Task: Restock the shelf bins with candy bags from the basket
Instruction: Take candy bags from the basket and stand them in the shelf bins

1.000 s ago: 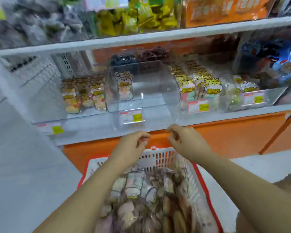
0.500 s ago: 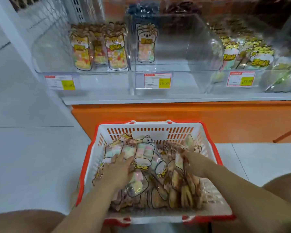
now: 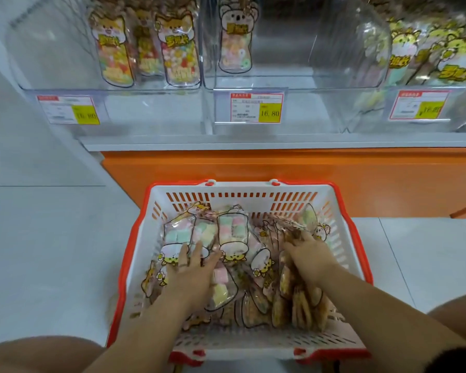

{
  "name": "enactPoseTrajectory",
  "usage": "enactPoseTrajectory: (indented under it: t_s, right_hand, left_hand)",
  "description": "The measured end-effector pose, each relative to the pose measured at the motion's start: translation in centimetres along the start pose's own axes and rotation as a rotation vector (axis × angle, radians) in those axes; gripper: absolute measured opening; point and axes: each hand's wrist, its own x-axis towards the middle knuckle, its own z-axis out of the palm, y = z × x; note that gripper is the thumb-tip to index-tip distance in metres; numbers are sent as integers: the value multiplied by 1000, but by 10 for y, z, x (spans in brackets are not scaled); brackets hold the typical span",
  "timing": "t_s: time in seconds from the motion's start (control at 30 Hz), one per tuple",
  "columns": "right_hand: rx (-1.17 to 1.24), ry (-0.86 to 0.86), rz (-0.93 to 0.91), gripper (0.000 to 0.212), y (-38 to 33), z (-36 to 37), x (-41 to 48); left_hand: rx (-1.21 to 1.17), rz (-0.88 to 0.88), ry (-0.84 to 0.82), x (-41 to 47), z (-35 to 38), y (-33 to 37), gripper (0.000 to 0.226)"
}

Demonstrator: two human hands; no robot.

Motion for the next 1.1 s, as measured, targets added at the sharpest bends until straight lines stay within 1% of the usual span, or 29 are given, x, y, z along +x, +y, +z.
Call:
enactPoseTrajectory:
  t_s: [0.1,0.13,0.27,0.33,0.37,0.4,0.47,0.5,0.53,0.6,0.63,0.67,0.7,0.73,0.77,0.8,0.83,0.9,0.97,1.0,1.03,1.07,1.1]
  right_hand:
    - [63,0,0,71,4,13,3]
    - [68,-8,-3,68,5,17,2]
    - [95,-60,45,37,16,21,-2]
    - [221,-51,16,31,24,13,-2]
    - [322,-6,10,30,28,9,-1]
    - [445,75,23,27,32,2,-1]
    - [702,274,95,27,35,-25,-7]
    - [841,371,134,22,33,-40,-12]
    - [980,453,170,15,30,-54,-17]
    - [1173,602,232,7,22,-78,-26]
    - [1225,660,254,6,16,-85,-30]
    - [1278,702,273,5,7,-90,-34]
    - [1331,725,279,5,-5,-93,-36]
    - [1377,732,257,6,-19,-94,-40]
    - [1384,731,194,8,-36,-94,-45]
    - [1341,732,100,13,-53,-91,-50]
    - [1265,742,-7,18,-68,-88,-55]
    - [1144,768,-184,23,-85,-76,-58]
    - [1085,724,-305,19,-84,-69,-54]
    - [1068,691,-316,19,-79,-67,-51]
    - [1060,658,-281,23,-74,-63,-48]
    - [1060,646,-214,26,-69,-60,-44]
    - [1059,659,-119,25,-60,-55,-39]
  left_hand:
    - [0,6,9,-1,0,1,79]
    - [-6,4,4,-1,0,2,80]
    - [-44,-4,-13,-1,-1,1,84]
    - [-61,4,-14,-1,-3,1,84]
    - [-71,1,-15,-1,-4,2,83]
    - [-82,-8,-19,-1,-6,2,81]
    - [-107,-26,-28,-1,-11,5,74]
    - [-124,-33,-7,-2,-14,8,70]
    - [-146,-31,49,-4,-19,13,63]
    - [-173,25,272,-8,-31,25,43]
    - [-260,61,365,-9,-38,34,35]
    - [-449,90,384,-11,-47,43,33]
    - [-731,101,304,-13,-54,54,37]
    - [-1078,100,173,-13,-59,63,42]
    - [-1384,73,65,-14,-62,70,45]
    - [-1613,38,12,-13,-63,73,46]
    - [-1758,2,12,-12,-63,73,44]
    - [-1828,-102,94,-9,-59,68,41]
    - [-1815,-180,146,-6,-50,60,38]
    - [-1797,-186,168,-5,-46,58,34]
    - [-1767,-183,197,-3,-42,55,29]
    - [-1730,-176,232,-1,-39,53,24]
    - [-1707,-164,258,1,-36,51,19]
